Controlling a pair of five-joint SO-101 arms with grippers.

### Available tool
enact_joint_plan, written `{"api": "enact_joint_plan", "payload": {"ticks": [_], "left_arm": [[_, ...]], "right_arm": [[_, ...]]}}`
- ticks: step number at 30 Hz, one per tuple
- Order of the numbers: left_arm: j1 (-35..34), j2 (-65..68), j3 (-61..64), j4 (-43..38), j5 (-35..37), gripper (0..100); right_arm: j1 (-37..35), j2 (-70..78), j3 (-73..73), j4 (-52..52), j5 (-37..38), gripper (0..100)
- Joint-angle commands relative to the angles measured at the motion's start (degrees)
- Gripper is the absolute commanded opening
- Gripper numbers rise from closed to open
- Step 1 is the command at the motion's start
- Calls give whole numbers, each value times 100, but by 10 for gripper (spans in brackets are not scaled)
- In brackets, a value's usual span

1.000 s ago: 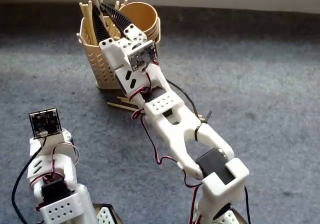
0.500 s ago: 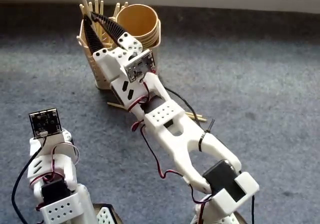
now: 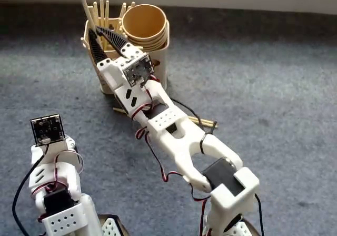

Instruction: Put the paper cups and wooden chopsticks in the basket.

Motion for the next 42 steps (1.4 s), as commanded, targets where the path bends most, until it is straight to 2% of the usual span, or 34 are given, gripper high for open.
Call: {"api": "enact_joint_plan", "payload": {"ticks": [1,6,14,18,21,26,33,42], "left_arm": [[92,-84,110,-105,-53,17],[92,-84,110,-105,-53,17],[92,-84,110,-105,-53,17],[92,-84,110,-105,-53,17],[92,-84,110,-105,-53,17],[92,-84,110,-105,-53,17],[92,-84,110,-105,-53,17],[92,-84,110,-105,-53,17]], "right_arm": [[92,22,-418,-84,-18,5],[84,-40,-426,-84,-26,5],[-31,-1270,-4,-84,-26,5],[-4,-1385,40,-84,-26,5],[57,-1103,31,-127,-9,5],[180,-268,-409,-1130,9,5],[242,549,-963,-1156,9,5],[207,567,-910,-1147,0,7]]}}
